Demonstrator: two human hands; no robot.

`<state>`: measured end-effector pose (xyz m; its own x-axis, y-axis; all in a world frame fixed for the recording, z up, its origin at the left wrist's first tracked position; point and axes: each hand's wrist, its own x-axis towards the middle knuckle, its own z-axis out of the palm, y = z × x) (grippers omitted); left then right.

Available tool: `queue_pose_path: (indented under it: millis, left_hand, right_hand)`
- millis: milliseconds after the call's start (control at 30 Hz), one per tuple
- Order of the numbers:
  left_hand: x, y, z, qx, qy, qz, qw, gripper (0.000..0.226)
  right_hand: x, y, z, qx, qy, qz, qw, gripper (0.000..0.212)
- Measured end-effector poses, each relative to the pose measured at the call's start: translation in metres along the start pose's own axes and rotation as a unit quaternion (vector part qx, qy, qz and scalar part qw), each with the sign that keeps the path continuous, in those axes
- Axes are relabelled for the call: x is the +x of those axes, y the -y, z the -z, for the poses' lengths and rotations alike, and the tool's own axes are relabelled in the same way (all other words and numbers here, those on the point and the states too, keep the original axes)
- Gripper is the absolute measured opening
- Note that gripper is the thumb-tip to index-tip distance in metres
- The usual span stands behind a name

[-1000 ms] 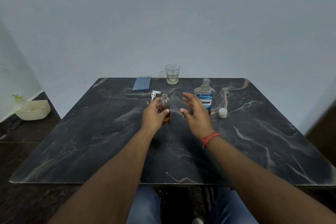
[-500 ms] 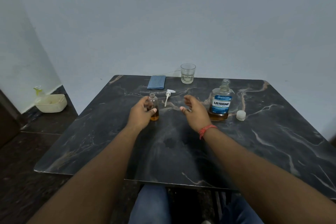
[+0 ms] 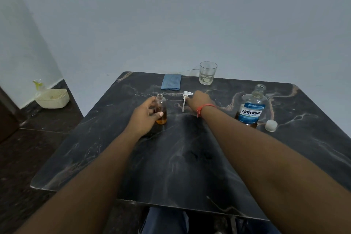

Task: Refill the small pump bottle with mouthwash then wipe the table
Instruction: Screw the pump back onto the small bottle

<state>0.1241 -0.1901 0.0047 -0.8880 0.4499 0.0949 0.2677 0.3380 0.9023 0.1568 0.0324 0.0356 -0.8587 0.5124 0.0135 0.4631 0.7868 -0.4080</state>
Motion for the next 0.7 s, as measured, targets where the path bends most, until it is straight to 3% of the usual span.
queue_pose_path:
  millis: [433,600,700]
  left_hand:
    - [0.005,0.01,-0.001,0.005,-0.01,-0.029,1.0,0.067]
    - [0.006,0.009,0.0,0.003,-0.01,-0.025,1.0,0.068]
    - [0.005,0.009,0.0,0.003,-0.012,-0.021,1.0,0.068]
  right_hand:
    - [0.044,0.034,-0.03,-0.008,-0.015,-0.042,0.999,0.025]
    - [0.041,0.031,-0.026,0.088,-0.014,-0.059,0.994,0.033]
    - [0.034,0.029,-0.014,0.163,-0.026,-0.046,0.985,0.023]
